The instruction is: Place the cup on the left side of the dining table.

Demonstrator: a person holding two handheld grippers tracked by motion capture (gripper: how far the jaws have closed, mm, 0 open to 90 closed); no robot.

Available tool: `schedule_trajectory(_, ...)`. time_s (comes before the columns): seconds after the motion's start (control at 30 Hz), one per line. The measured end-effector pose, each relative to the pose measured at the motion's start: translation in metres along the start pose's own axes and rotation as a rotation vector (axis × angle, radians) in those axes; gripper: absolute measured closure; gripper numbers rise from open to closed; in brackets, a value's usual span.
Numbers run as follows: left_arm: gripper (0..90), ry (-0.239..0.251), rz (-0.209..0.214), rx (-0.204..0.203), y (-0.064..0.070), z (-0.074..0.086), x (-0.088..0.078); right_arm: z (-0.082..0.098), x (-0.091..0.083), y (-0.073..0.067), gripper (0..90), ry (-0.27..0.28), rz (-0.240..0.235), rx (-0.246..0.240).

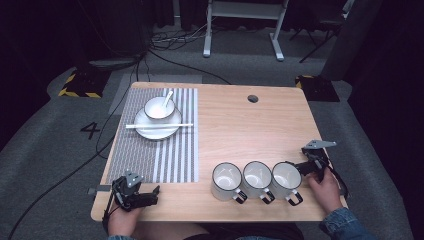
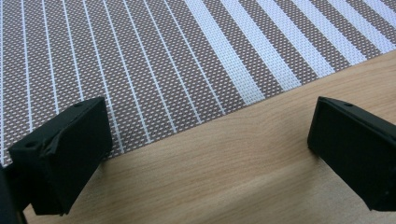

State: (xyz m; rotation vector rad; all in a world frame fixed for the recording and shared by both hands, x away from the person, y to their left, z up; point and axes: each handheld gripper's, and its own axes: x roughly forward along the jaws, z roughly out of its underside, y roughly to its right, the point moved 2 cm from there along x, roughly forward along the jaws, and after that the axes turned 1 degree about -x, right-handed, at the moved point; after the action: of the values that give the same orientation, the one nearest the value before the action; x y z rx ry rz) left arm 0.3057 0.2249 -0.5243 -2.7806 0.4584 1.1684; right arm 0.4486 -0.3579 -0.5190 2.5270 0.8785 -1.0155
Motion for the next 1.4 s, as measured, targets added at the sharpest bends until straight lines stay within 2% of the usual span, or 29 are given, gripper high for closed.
schedule_trajectory(0.8,0.1,-0.006,-0.001,-0.003,0.0,0.0,0.0,0.0,0.0,0.0,0.2,0.001,0.001,0.0)
schedule_trajectory(0.93,0.2,-0.014,0.001,-0.021,0.001,-0.003,-0.001,0.0,0.0,0.0,0.2,0.0,0.0,0.0)
schedule_trajectory(0.97,0.2,-0.016,0.018,-0.031,0.003,-0.005,-0.002,0.0,0.0,0.0,0.2,0.001,0.001,0.001)
schedule_trajectory(1.07,0.0,0.031,0.035,-0.041,0.006,-0.012,-0.005,0.0,0.0,0.0,0.2,0.001,0.001,0.001)
schedule_trajectory(1.27,0.0,0.16,0.067,-0.053,0.013,-0.023,-0.018,0.0,0.0,0.0,0.2,0.0,0.0,0.0)
schedule_trajectory(1.3,0.0,0.16,0.067,-0.053,0.013,-0.023,-0.018,0.0,0.0,0.0,0.2,0.0,0.0,0.0)
schedule_trajectory(1.37,0.0,0.213,0.069,-0.057,0.016,-0.027,-0.023,0.0,0.0,0.0,0.2,0.001,0.001,0.0)
schedule_trajectory(1.4,0.0,0.247,0.063,-0.042,0.017,-0.03,-0.026,0.0,0.0,0.0,0.2,0.0,0.001,0.0)
